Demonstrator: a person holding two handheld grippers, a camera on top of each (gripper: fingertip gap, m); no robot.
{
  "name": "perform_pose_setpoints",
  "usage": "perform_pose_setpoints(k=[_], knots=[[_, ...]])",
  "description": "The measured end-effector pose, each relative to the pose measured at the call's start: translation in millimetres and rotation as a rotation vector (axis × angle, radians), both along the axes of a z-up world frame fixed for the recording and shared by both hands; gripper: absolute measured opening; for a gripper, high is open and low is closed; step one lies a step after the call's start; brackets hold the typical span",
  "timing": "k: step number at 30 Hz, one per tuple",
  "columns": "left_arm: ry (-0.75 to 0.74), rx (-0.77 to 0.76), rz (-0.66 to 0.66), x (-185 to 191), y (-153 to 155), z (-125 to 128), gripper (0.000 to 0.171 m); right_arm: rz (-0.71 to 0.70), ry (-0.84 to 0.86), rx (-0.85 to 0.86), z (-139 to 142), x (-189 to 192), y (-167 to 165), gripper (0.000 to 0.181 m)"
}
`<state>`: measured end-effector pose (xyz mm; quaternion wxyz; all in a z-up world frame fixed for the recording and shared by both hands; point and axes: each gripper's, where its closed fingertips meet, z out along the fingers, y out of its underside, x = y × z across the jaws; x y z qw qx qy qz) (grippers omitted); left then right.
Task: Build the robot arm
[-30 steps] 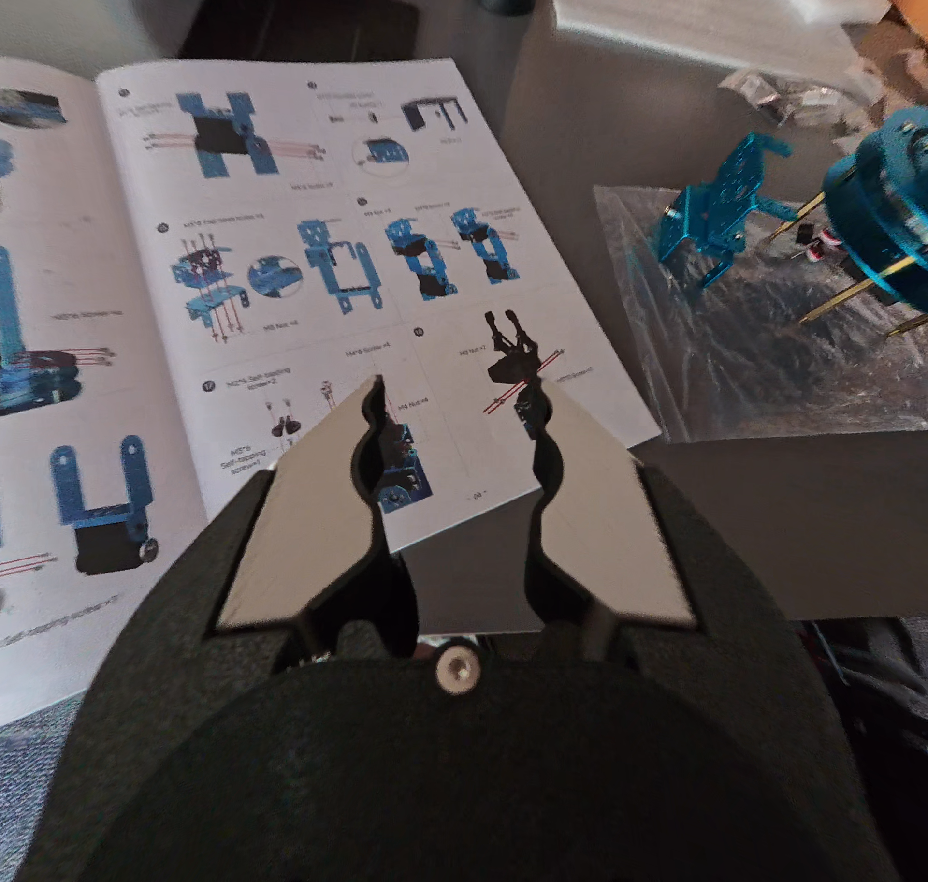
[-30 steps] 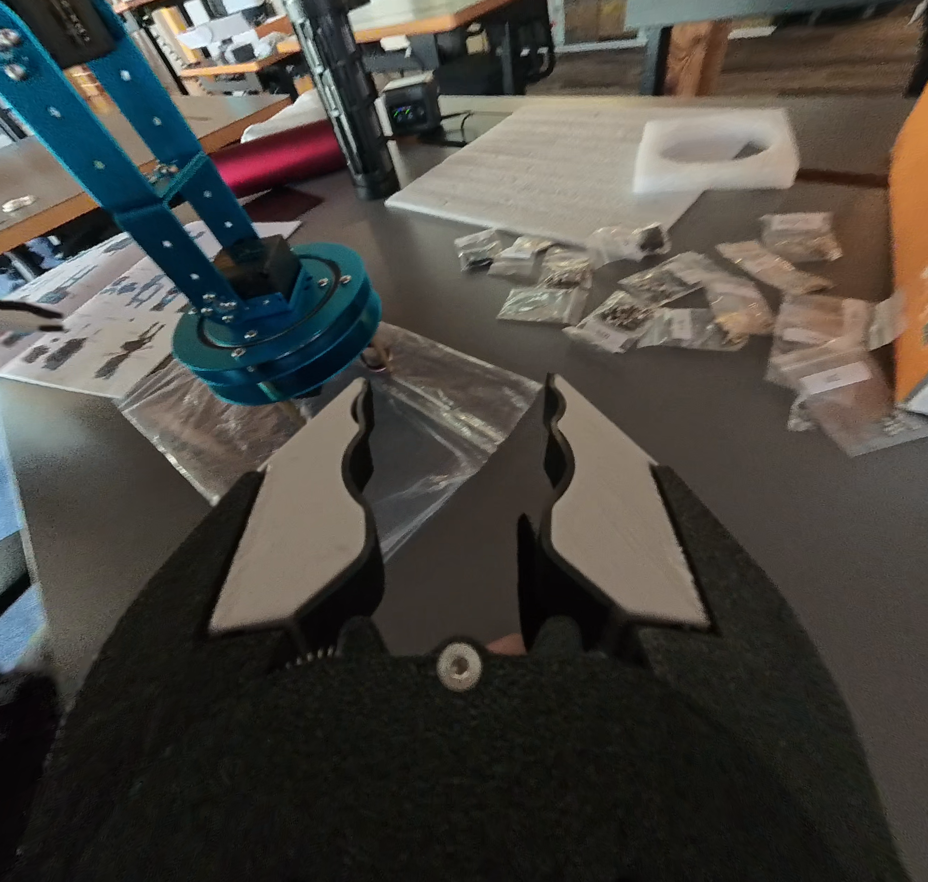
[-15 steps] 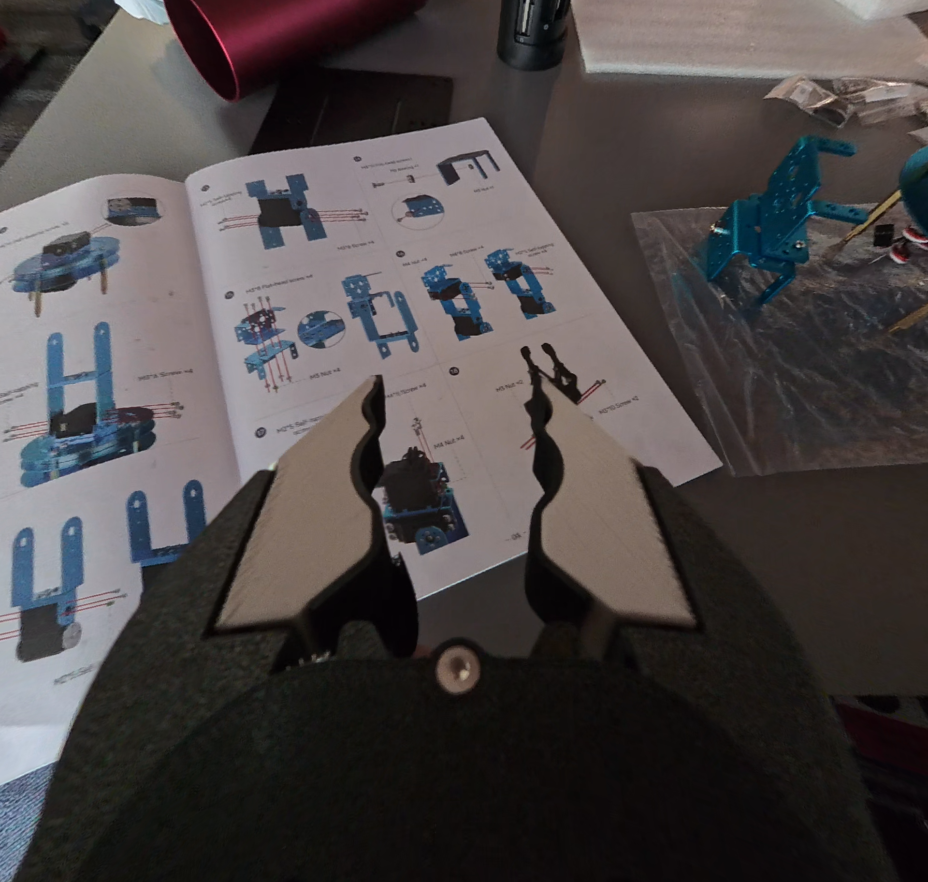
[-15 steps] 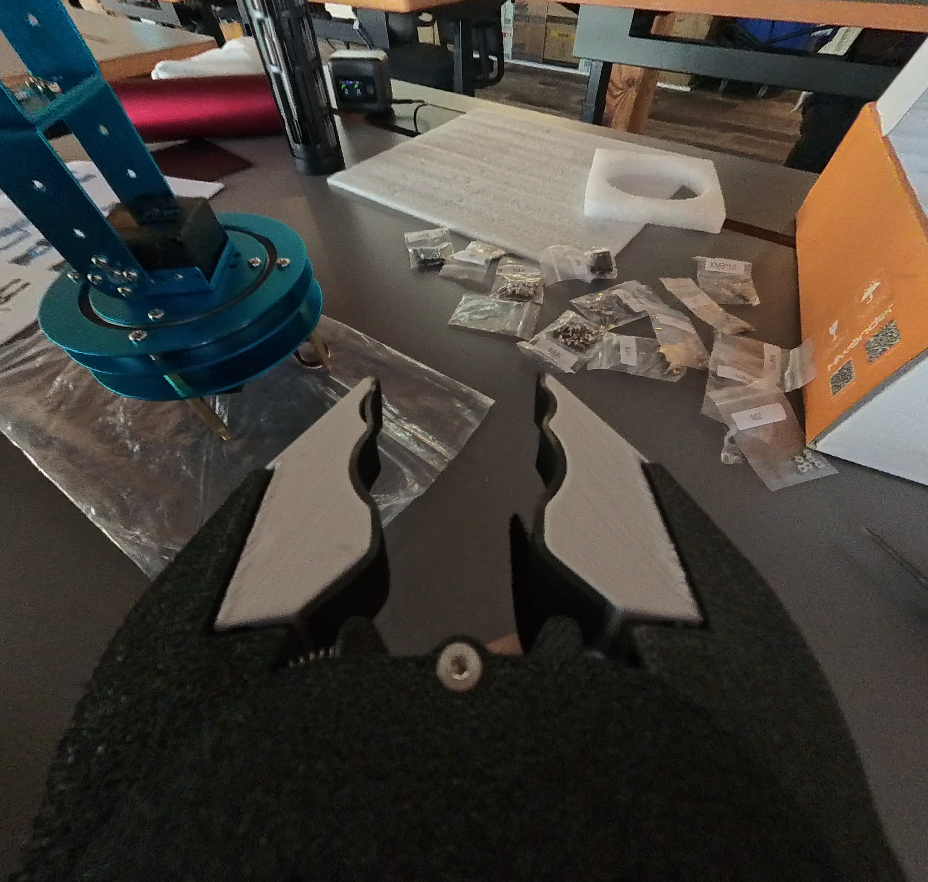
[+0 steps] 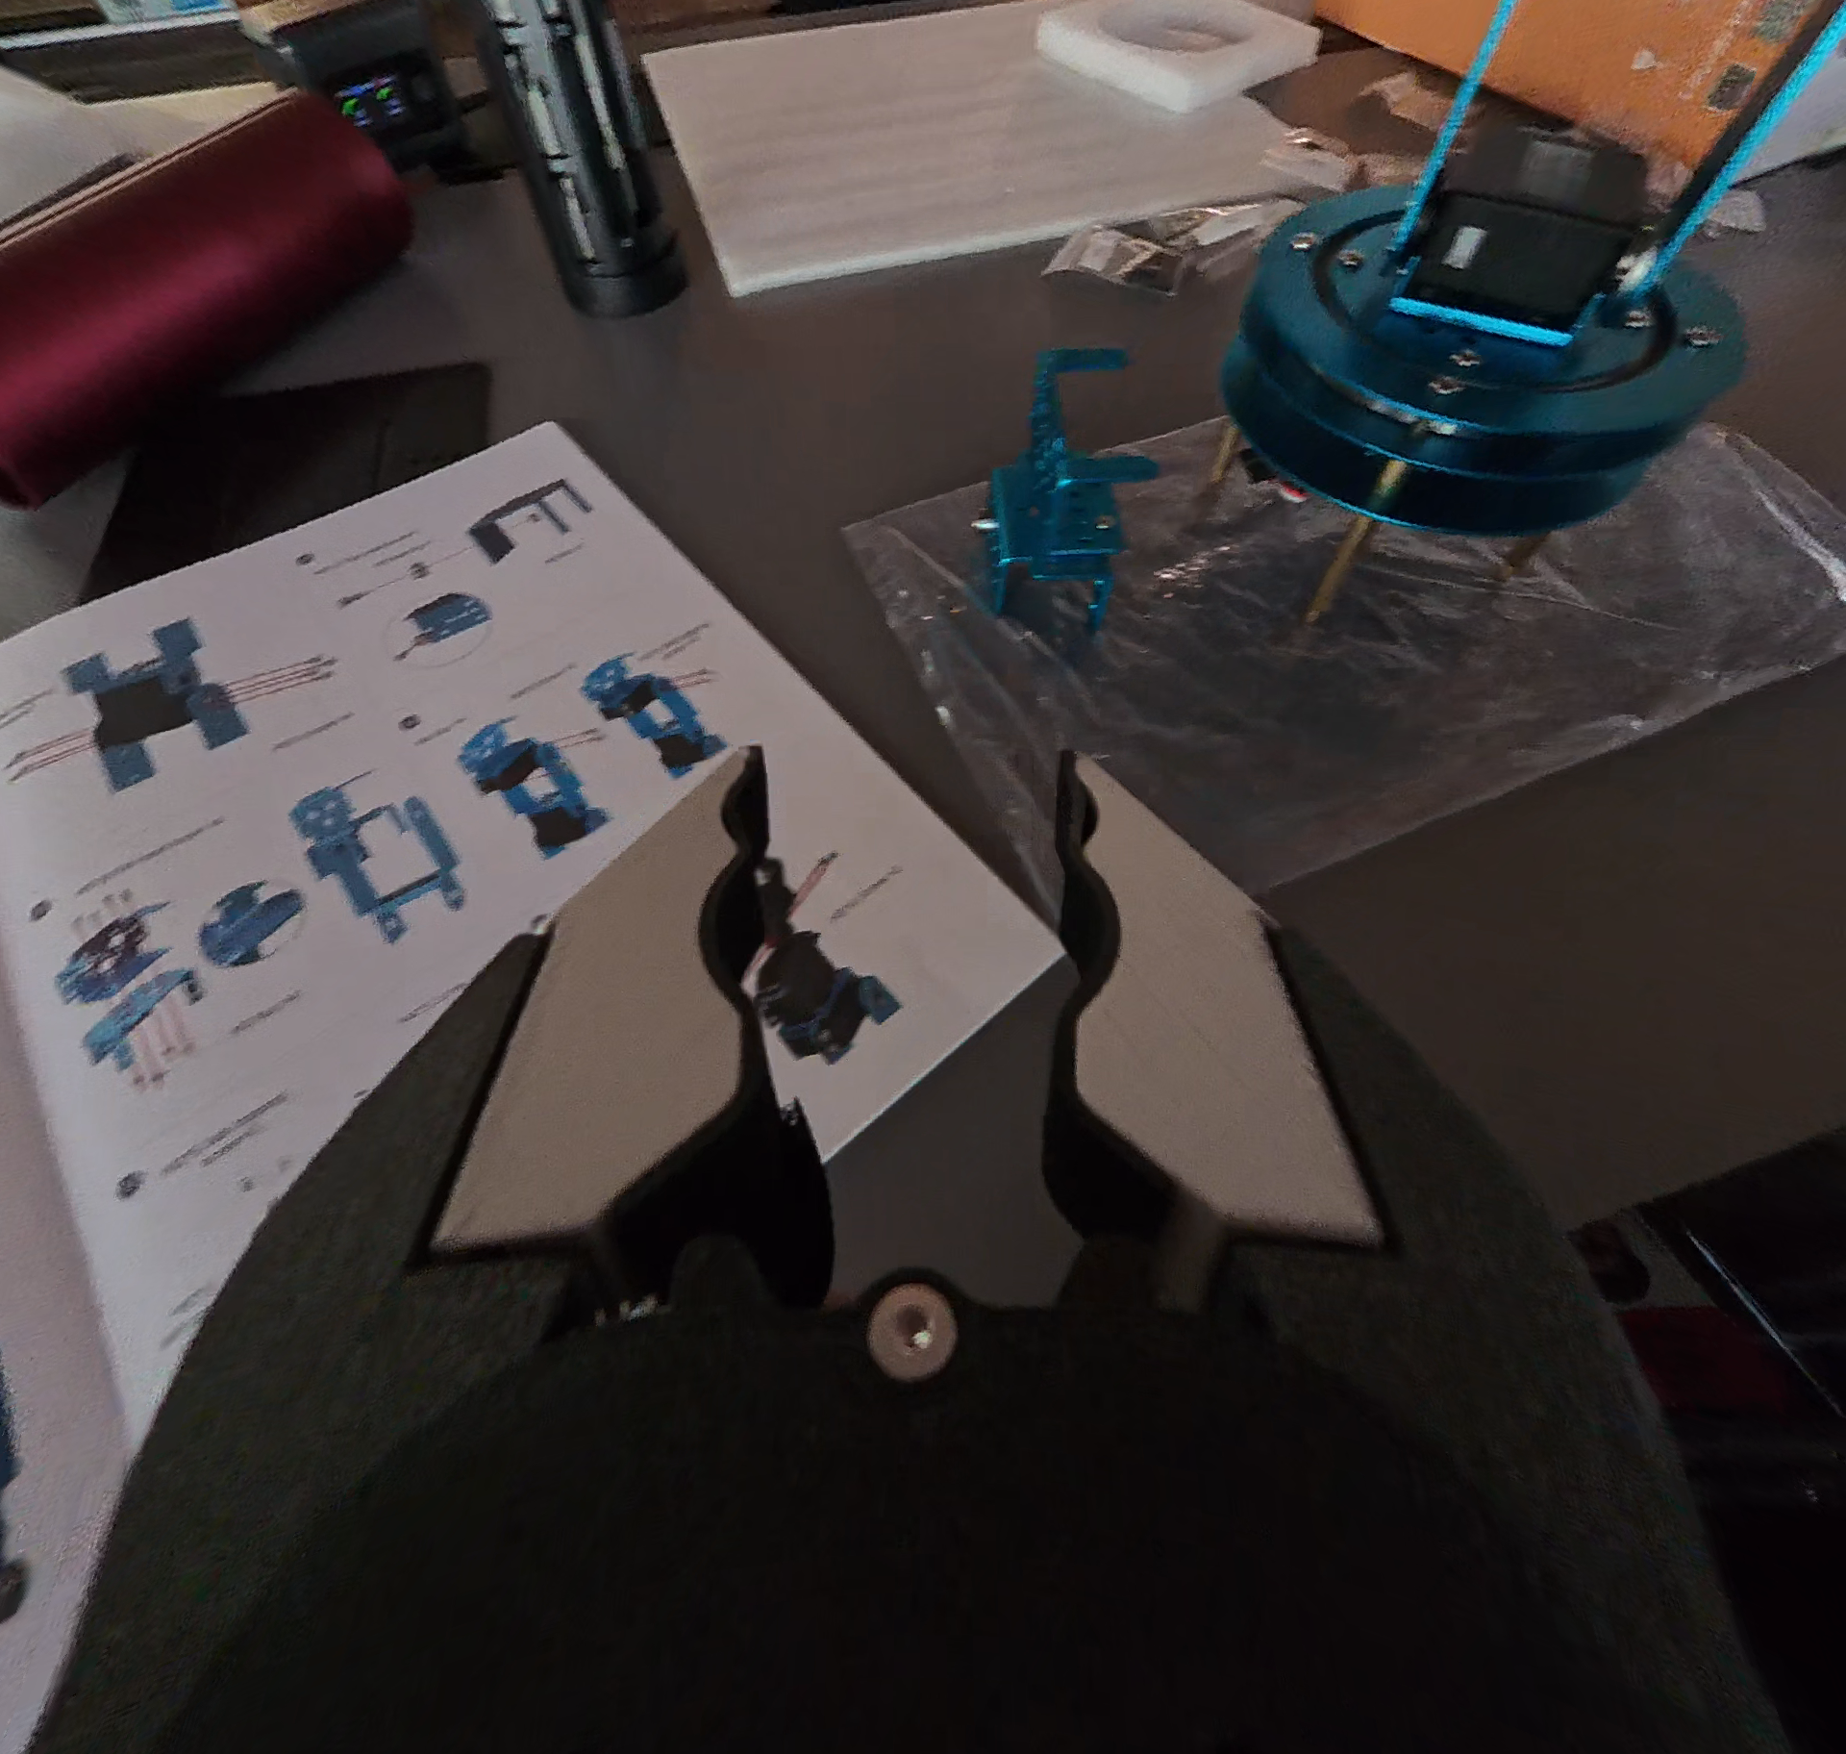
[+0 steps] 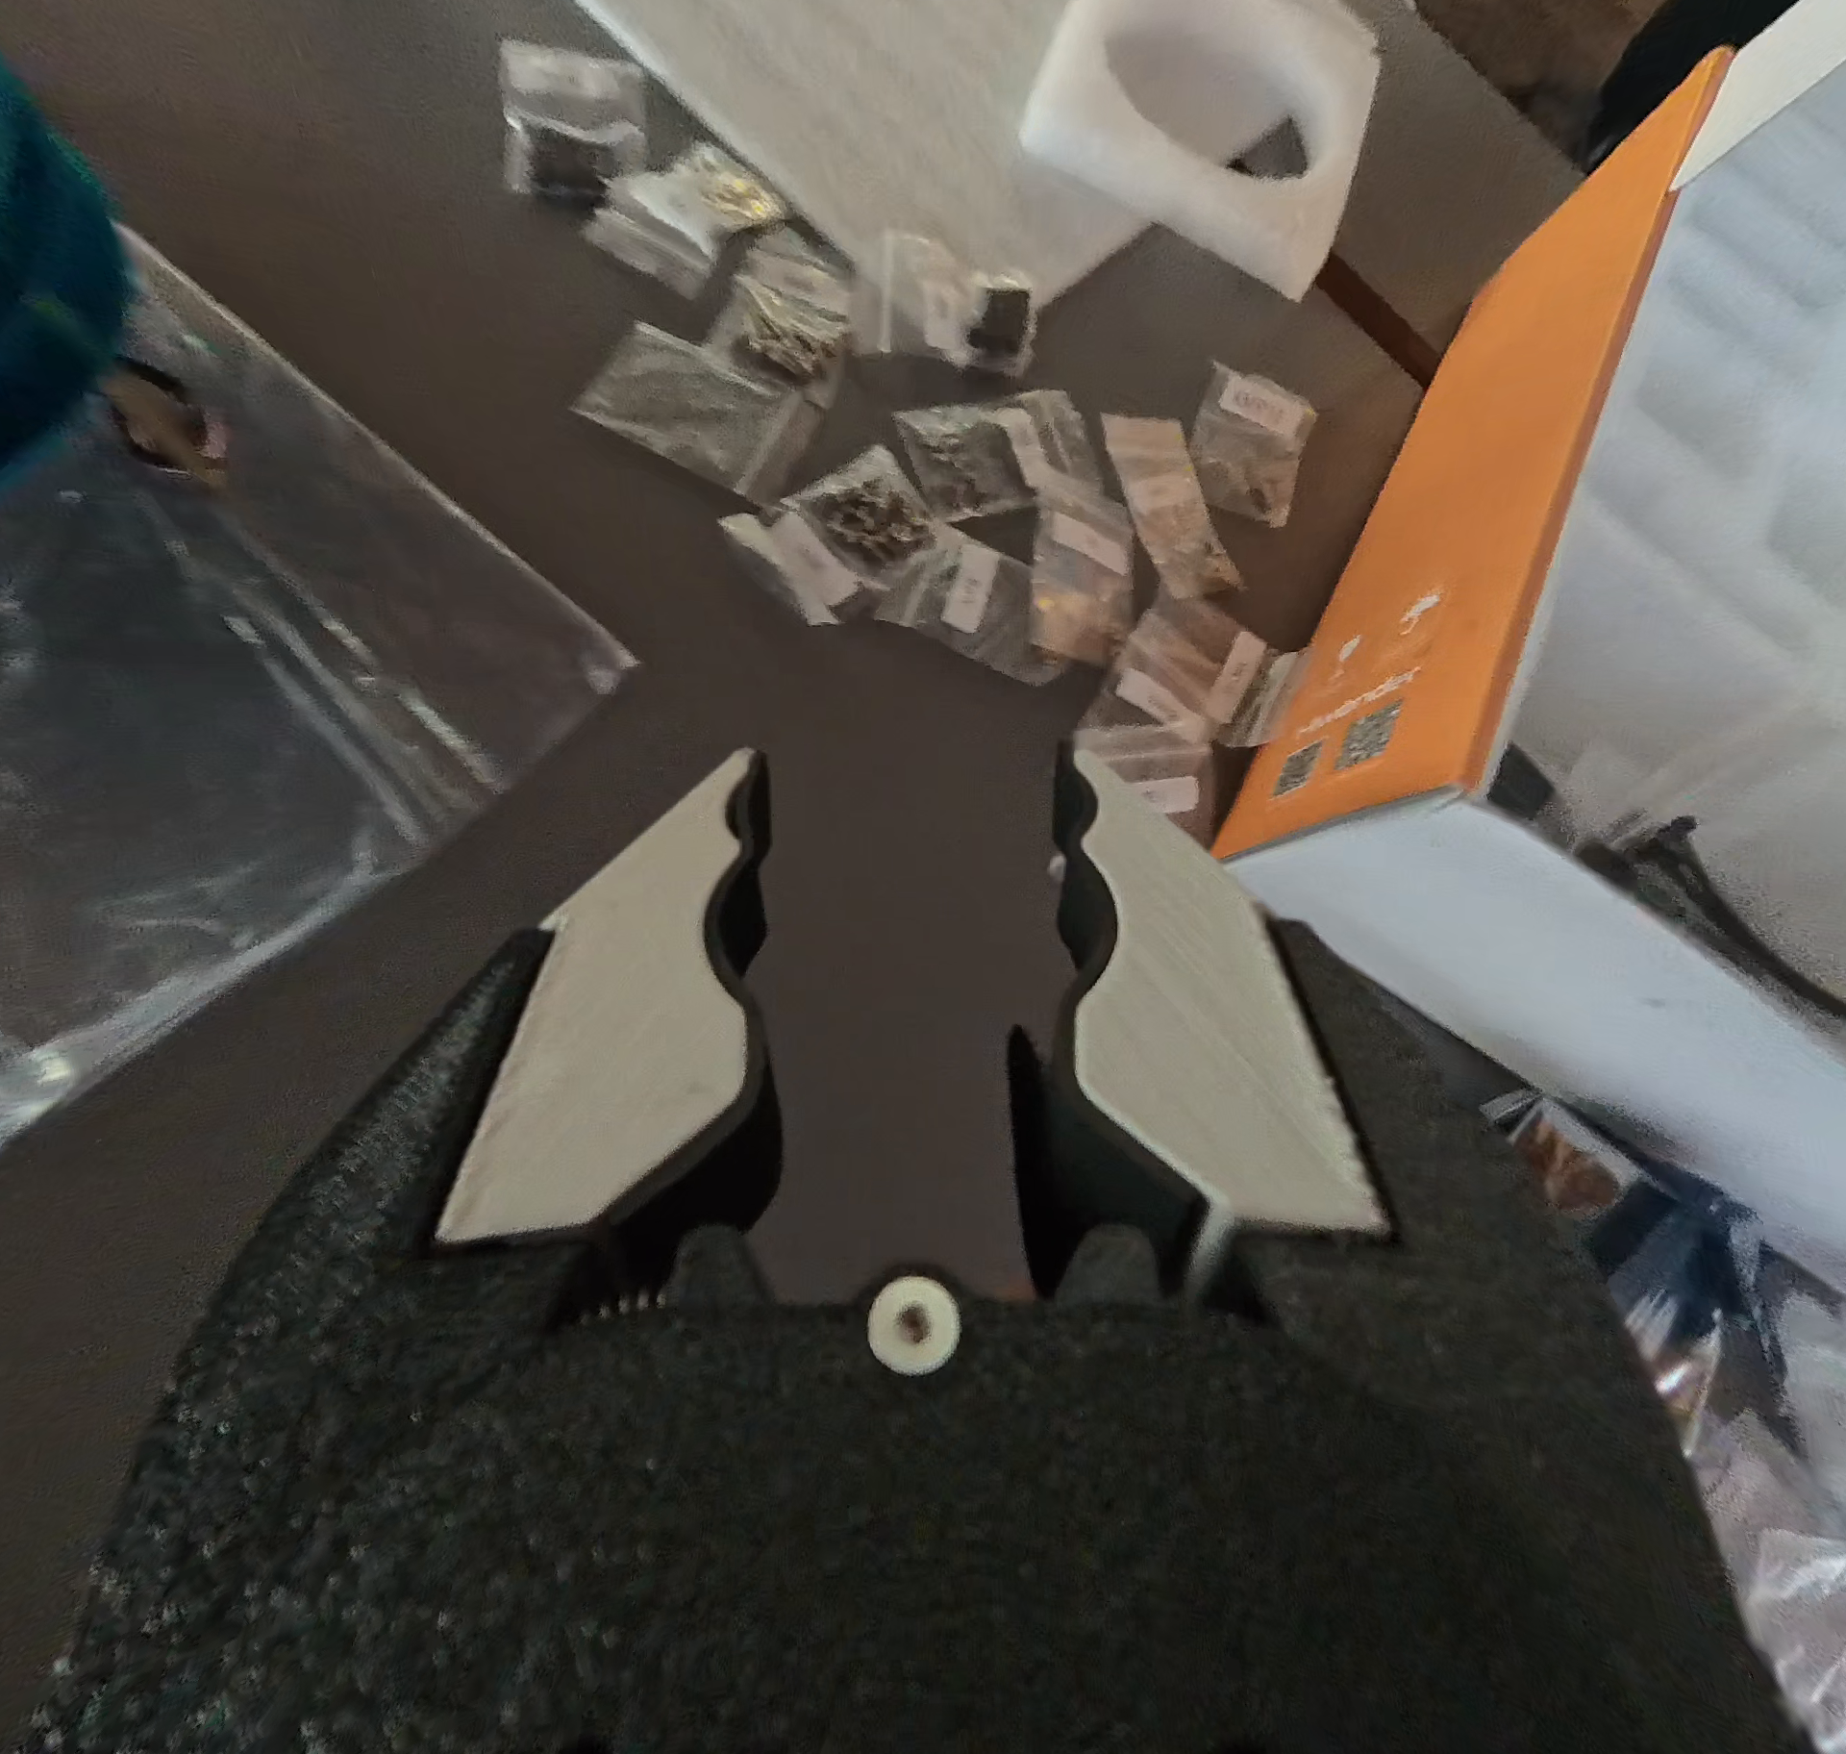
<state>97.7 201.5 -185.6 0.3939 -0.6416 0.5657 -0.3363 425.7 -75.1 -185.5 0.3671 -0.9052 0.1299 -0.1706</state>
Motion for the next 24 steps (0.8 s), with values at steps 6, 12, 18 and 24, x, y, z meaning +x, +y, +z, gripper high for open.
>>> perform_pose_setpoints(k=[6,12,18,24], knots=[[0.001,-0.011,-0.084,16,-37,-2,0.058,0.052,0.188,0.087,-27,9,17,0.049],[0.013,-0.013,-0.148,27,-49,3,0.058,0.000,0.117,-0.002,-44,20,-15,0.046],[0.016,0.002,-0.168,44,-40,20,0.058,-0.081,0.140,0.050,-31,39,-36,0.045],[0.018,-0.005,-0.176,60,-25,34,0.058,-0.119,0.171,0.112,-27,46,-36,0.039]])
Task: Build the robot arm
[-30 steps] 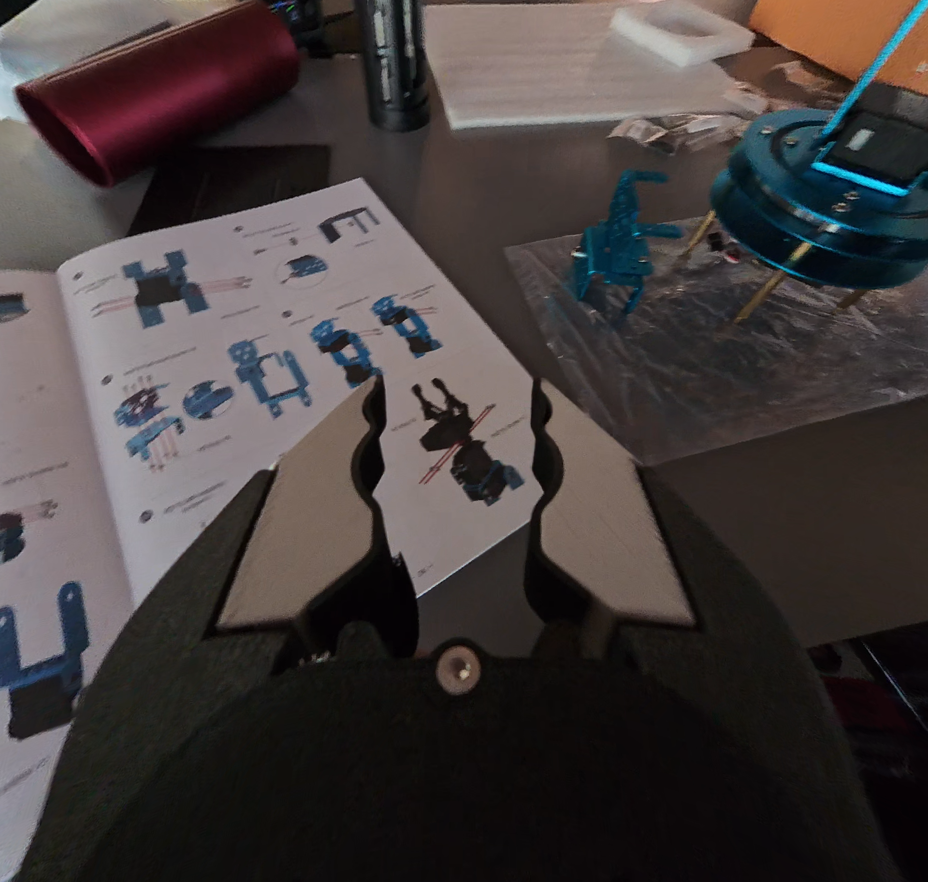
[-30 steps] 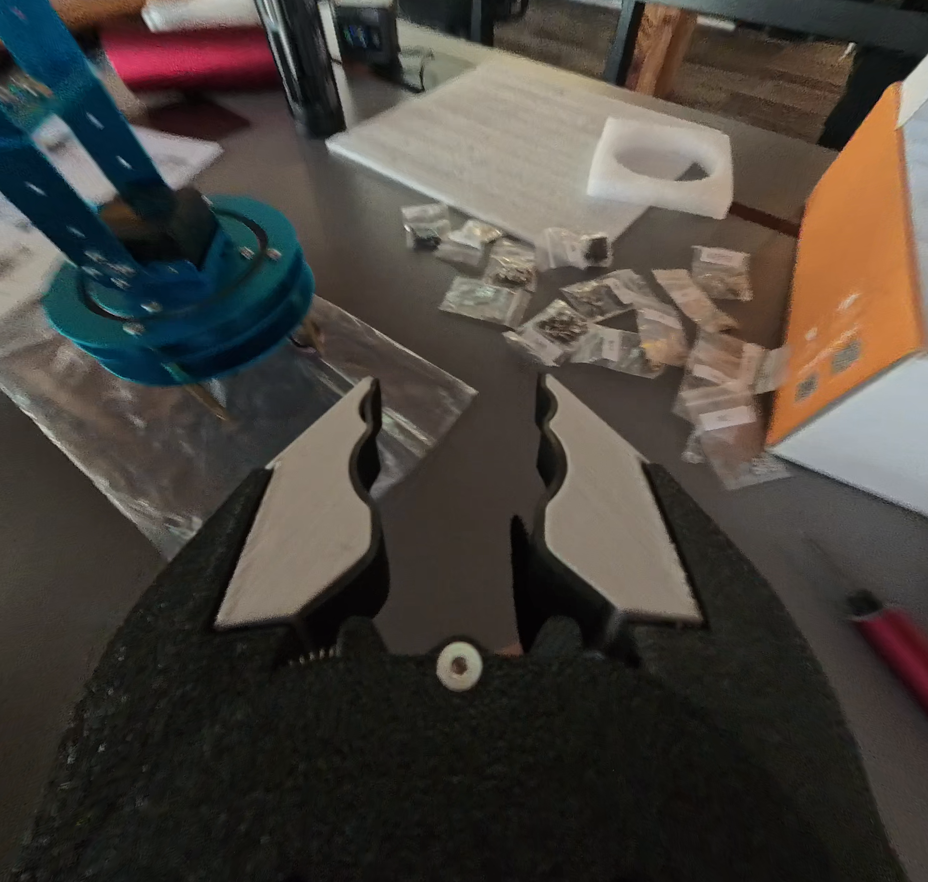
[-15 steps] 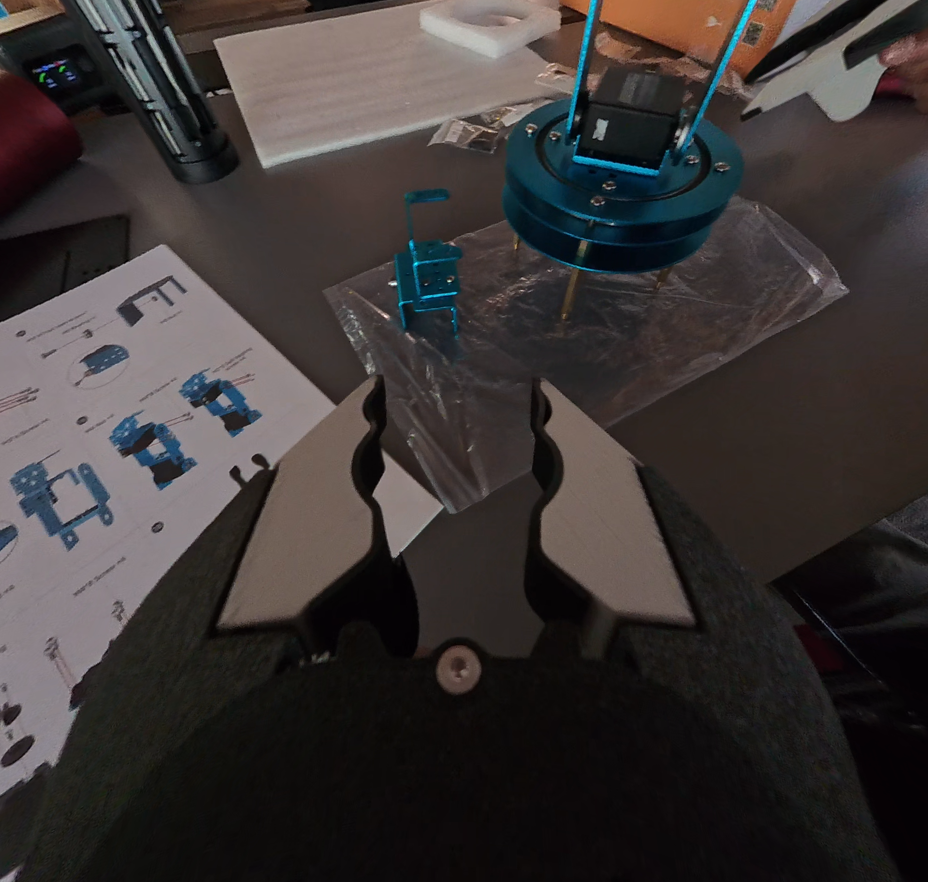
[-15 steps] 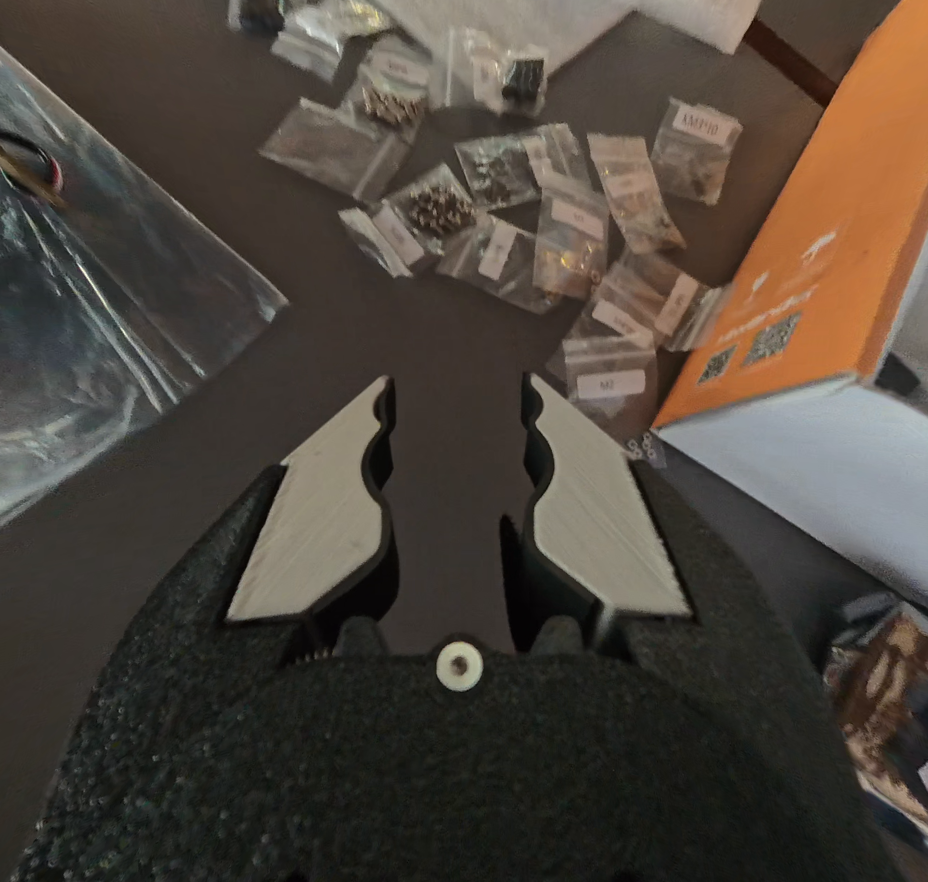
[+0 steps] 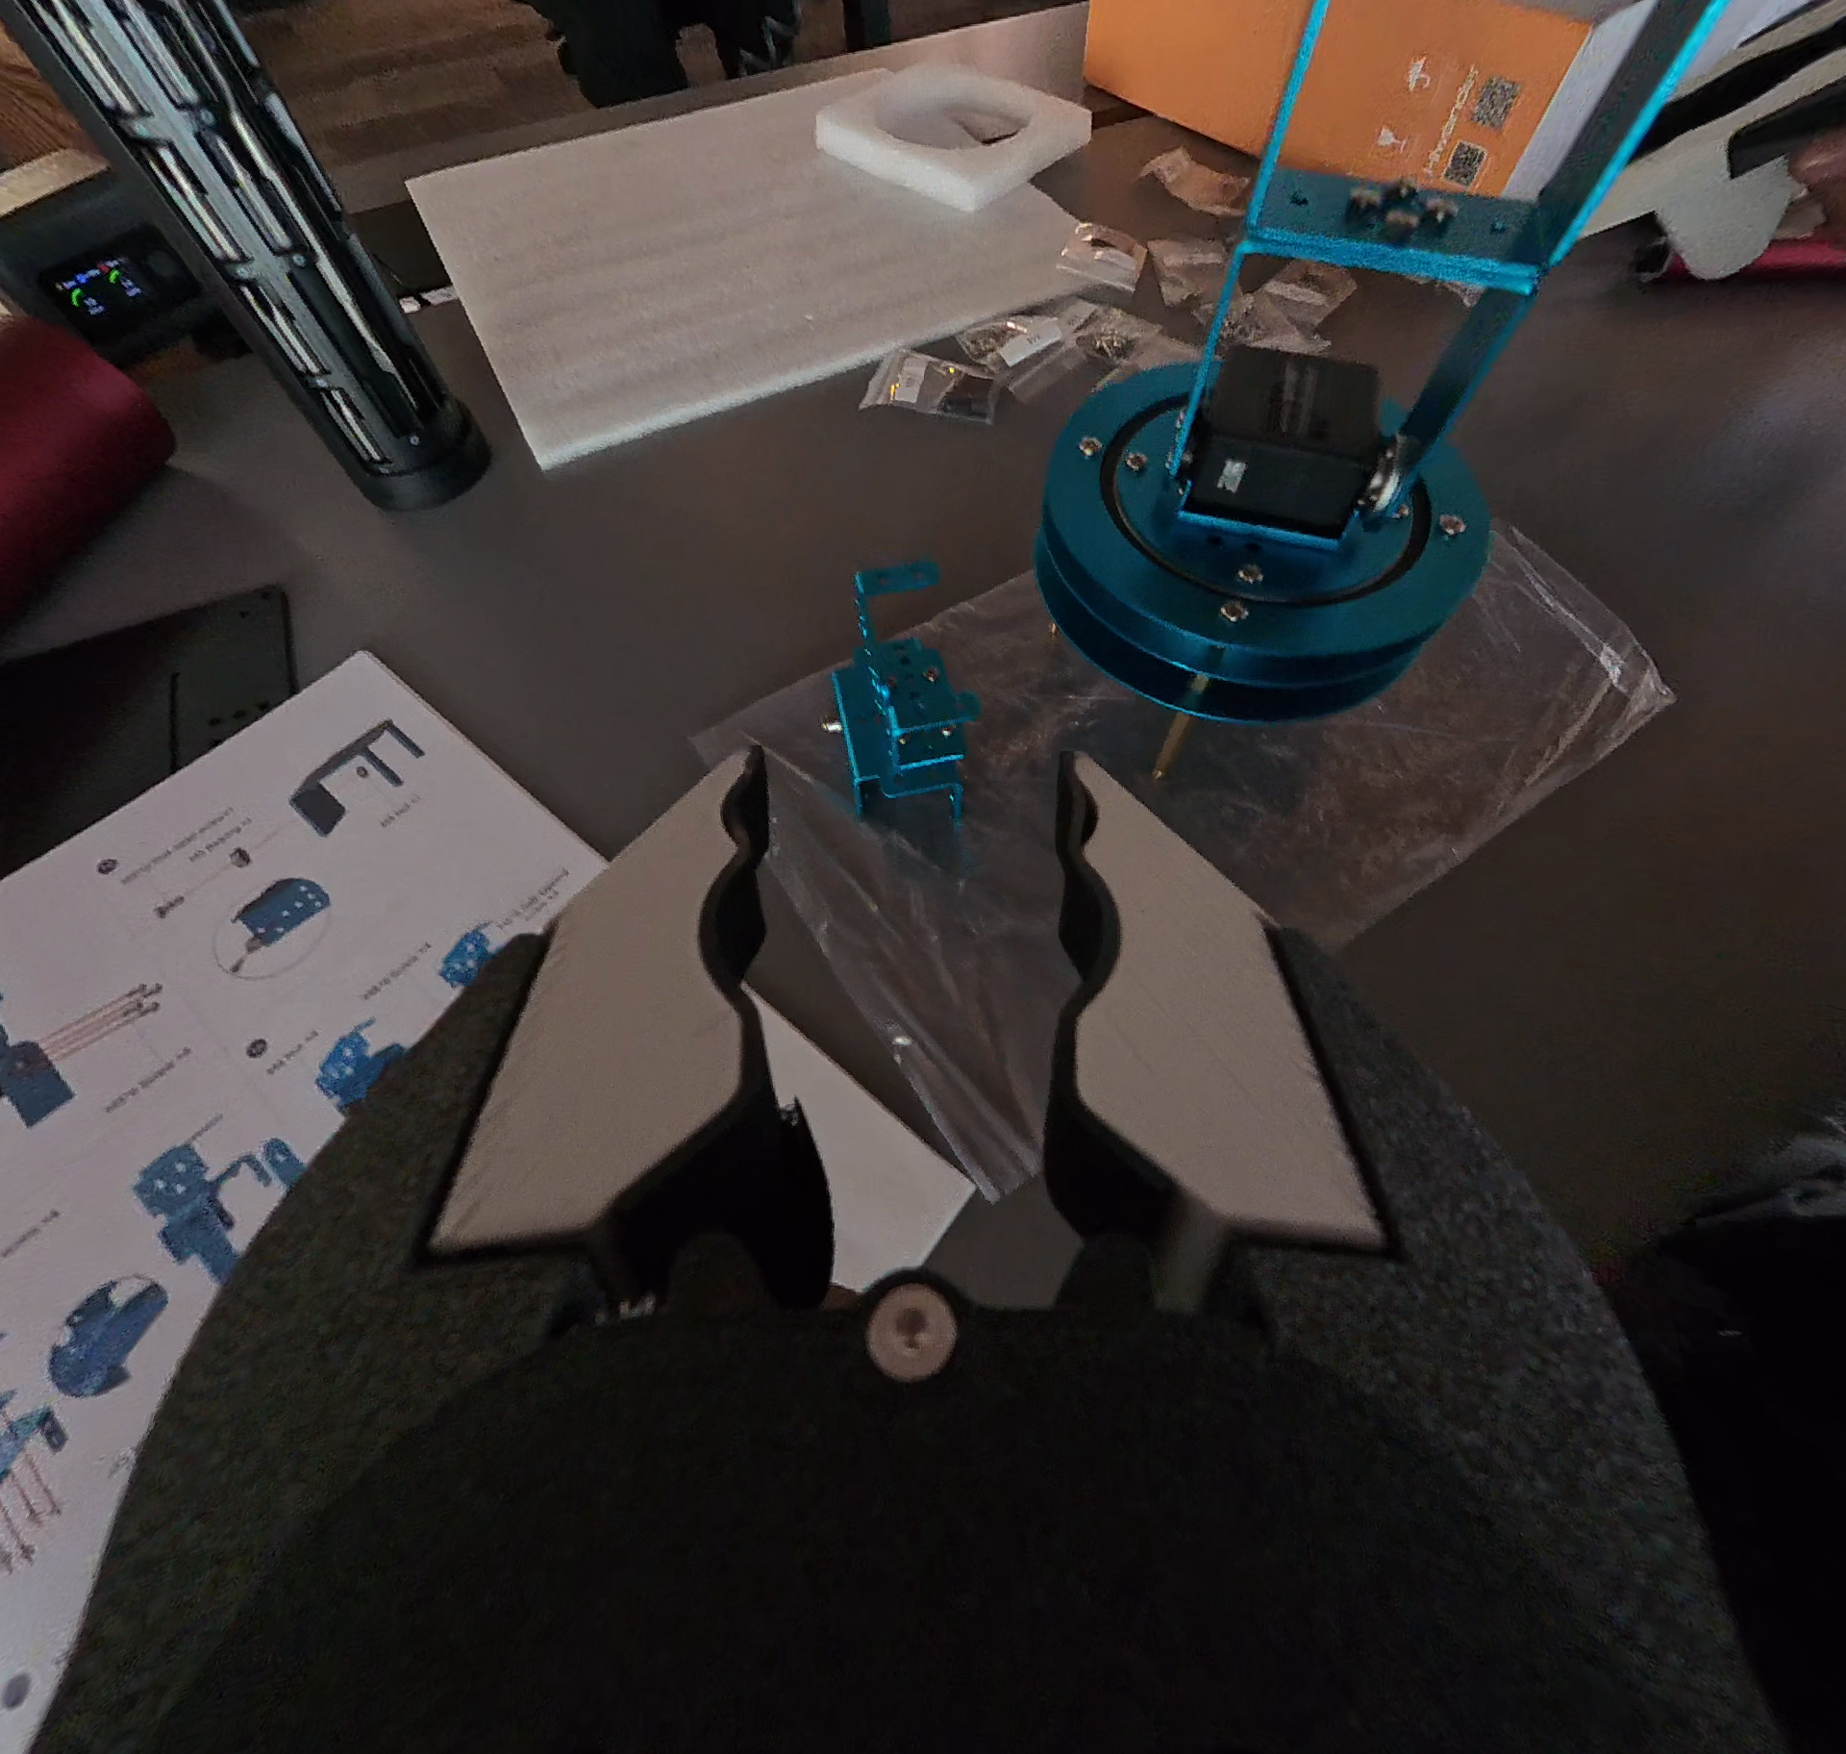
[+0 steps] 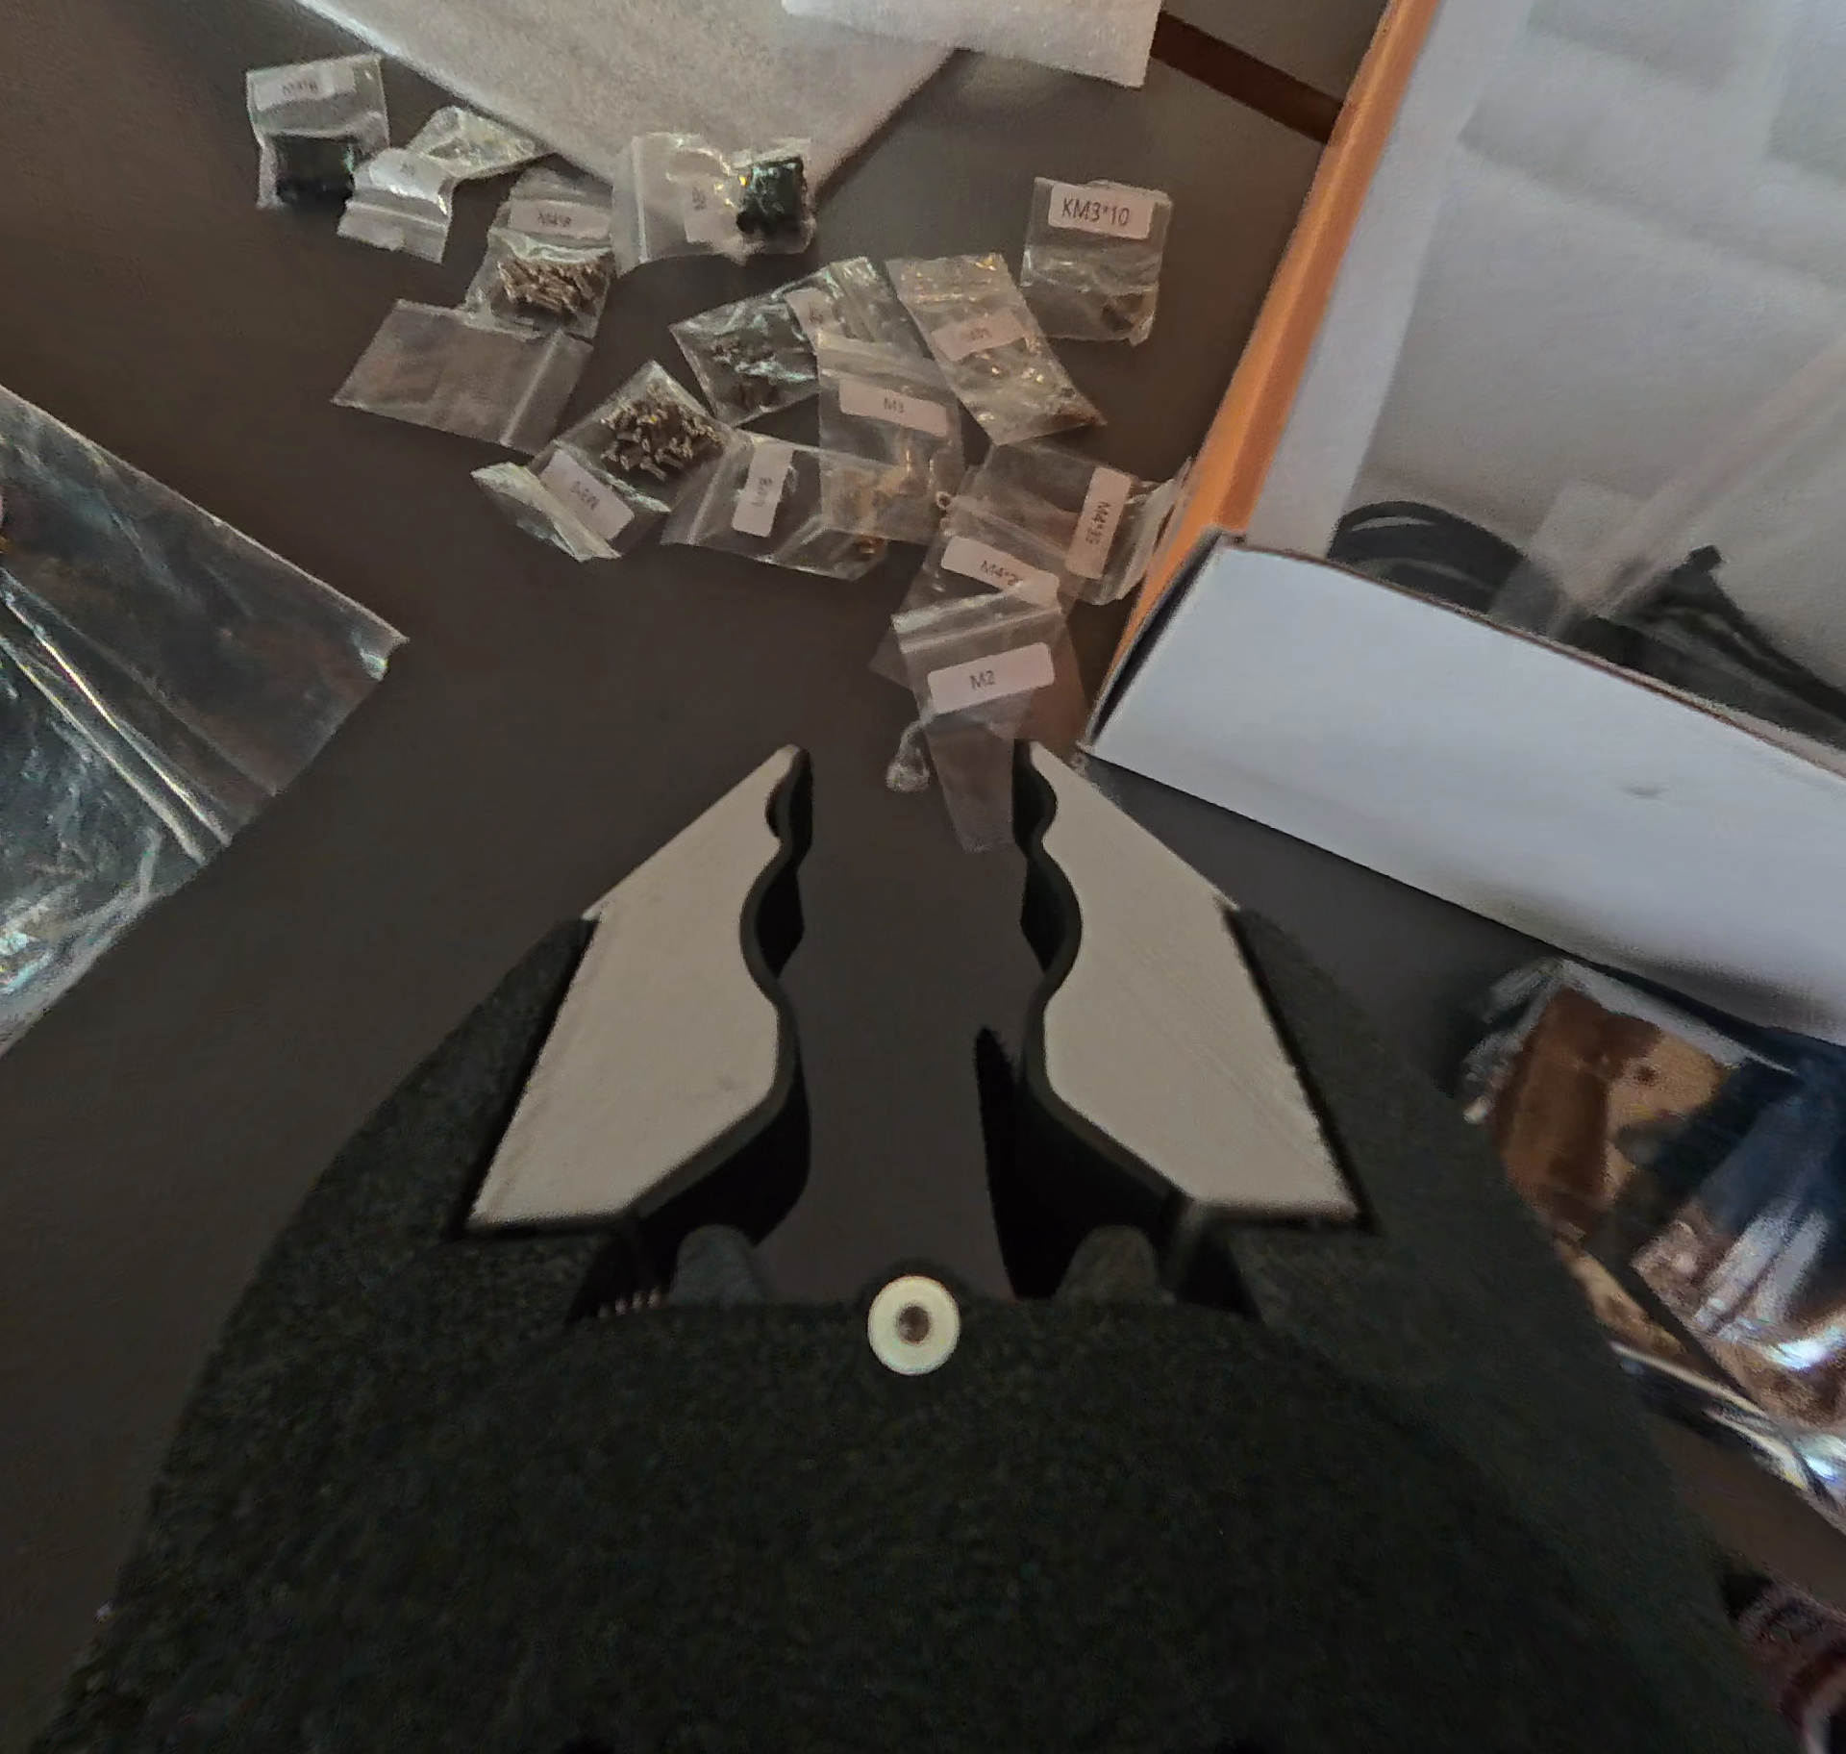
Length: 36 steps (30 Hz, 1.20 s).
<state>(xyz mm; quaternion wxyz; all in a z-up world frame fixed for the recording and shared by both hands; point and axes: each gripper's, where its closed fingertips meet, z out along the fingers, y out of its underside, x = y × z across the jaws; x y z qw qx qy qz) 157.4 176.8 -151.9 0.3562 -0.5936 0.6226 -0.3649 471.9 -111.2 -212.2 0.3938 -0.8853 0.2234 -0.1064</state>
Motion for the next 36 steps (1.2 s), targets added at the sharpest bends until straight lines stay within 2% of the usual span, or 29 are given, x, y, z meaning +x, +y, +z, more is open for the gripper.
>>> perform_pose_setpoints(k=[4,8,14,18,22,28,36], knots=[[-0.004,-0.004,-0.018,10,5,3,0.057,0.056,0.035,-0.002,-11,-9,31,0.035],[-0.012,-0.013,-0.036,16,8,3,0.057,0.198,0.103,-0.060,-18,-21,62,0.035],[-0.026,-0.072,-0.045,14,10,-4,0.057,0.229,0.087,-0.153,-29,-8,84,0.033],[-0.017,-0.062,-0.034,12,15,-8,0.057,0.210,0.114,-0.128,-34,-7,83,0.028],[-0.021,-0.081,-0.033,10,16,-8,0.057,0.225,0.187,-0.119,-33,-20,71,0.030],[-0.023,-0.062,-0.029,4,12,-8,0.057,0.252,0.237,-0.086,-31,-37,69,0.032],[-0.022,-0.072,0.049,-21,23,-14,0.057,0.187,0.097,-0.053,-6,-19,65,0.033]])
